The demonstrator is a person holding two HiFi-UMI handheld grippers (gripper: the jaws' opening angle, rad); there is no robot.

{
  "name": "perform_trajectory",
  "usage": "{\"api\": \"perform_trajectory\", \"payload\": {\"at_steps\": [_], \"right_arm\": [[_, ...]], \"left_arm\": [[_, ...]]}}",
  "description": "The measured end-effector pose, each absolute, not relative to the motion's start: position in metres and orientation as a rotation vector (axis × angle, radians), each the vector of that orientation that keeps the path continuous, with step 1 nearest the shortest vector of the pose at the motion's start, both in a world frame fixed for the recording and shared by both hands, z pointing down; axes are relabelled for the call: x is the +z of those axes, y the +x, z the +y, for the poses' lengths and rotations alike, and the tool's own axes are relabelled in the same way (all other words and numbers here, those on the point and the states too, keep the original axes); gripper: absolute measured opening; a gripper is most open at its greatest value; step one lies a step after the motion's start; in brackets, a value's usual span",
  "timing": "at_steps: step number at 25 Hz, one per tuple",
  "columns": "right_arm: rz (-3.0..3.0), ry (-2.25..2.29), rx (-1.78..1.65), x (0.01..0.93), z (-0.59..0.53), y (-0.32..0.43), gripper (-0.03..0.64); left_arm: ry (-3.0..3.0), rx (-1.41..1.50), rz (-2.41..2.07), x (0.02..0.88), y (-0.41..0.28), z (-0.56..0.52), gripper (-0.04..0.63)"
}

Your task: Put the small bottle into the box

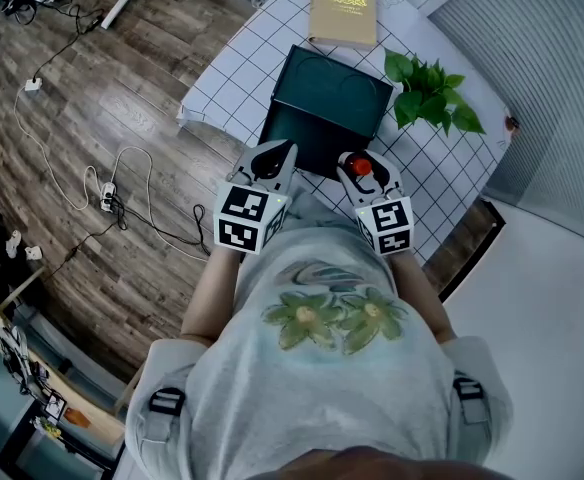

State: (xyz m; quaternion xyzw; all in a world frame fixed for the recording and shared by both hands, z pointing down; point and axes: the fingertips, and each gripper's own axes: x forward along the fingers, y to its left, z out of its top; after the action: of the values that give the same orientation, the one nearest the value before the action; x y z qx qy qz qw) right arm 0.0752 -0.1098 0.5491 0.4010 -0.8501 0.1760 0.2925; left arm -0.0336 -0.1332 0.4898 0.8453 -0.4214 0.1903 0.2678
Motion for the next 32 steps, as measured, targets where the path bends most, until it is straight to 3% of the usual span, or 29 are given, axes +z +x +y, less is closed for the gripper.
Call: {"api": "perform_trajectory", "payload": {"at_steps": [32], "right_arm": [[-2.181,1.017,0.510,0.588,-0.113,0.075,0.218]], "left_arm": [[2.250,0.540,-1.149,0.497,-0.043,-0.139,0.008]]}}
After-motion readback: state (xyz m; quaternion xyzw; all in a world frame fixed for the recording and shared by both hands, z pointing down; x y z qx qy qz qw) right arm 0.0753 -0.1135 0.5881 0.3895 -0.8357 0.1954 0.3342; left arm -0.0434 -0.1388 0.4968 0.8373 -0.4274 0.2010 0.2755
